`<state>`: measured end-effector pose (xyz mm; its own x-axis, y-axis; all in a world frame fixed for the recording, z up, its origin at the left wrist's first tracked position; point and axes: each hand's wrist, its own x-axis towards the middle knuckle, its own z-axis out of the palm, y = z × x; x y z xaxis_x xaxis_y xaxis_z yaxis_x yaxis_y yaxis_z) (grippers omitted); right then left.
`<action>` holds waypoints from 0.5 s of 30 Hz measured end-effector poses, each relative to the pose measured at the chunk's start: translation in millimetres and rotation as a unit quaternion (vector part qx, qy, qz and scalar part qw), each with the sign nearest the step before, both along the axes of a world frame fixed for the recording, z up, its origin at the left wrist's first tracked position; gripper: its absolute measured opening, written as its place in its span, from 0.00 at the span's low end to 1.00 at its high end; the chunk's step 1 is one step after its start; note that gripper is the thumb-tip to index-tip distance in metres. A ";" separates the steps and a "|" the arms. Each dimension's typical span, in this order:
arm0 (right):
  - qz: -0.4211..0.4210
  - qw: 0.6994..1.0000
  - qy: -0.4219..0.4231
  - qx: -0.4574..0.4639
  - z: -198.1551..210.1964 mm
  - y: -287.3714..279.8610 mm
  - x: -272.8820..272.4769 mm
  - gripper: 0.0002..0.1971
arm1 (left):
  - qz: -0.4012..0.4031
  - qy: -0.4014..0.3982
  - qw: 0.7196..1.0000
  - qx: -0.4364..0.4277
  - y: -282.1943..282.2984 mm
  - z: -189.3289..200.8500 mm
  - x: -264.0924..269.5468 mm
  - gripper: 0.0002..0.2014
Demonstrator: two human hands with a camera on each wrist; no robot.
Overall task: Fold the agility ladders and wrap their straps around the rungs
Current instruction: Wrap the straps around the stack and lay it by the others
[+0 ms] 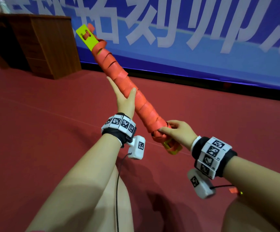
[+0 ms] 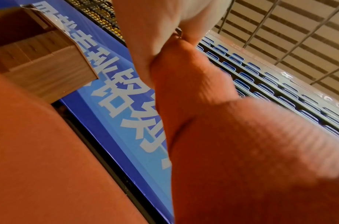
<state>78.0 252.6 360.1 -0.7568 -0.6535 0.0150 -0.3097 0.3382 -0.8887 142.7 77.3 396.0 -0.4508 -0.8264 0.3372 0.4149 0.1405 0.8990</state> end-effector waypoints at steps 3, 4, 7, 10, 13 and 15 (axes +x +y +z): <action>-0.025 0.997 -0.036 -0.058 2.4 -0.5 10.9 0.21 | 0.046 0.010 0.999 -0.022 -4.2 1.2 -3.7 0.43; -0.018 0.997 -0.034 -0.073 3.6 1.2 13.1 0.24 | 0.061 0.010 0.998 -0.021 -6.4 1.3 -4.2 0.42; 0.053 0.995 -0.013 -0.085 4.8 10.4 13.9 0.30 | 0.092 0.009 0.995 -0.024 -15.0 -1.2 -3.6 0.41; 0.124 0.986 0.106 0.014 0.1 15.0 10.7 0.43 | 0.102 0.004 0.994 -0.044 -16.0 -3.2 -0.4 0.40; 0.144 0.963 0.201 0.102 -0.7 10.8 12.6 0.36 | 0.095 -0.006 0.994 -0.056 -14.5 -3.7 1.6 0.39; 0.154 0.956 0.224 0.107 1.6 9.3 10.6 0.22 | 0.093 -0.017 0.993 -0.067 -12.3 -3.8 3.4 0.39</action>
<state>88.6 261.9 361.7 -0.4766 -0.8689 0.1337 -0.7572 0.3284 -0.5647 146.1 65.0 392.2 -0.3064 -0.8459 0.4365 0.3407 0.3308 0.8801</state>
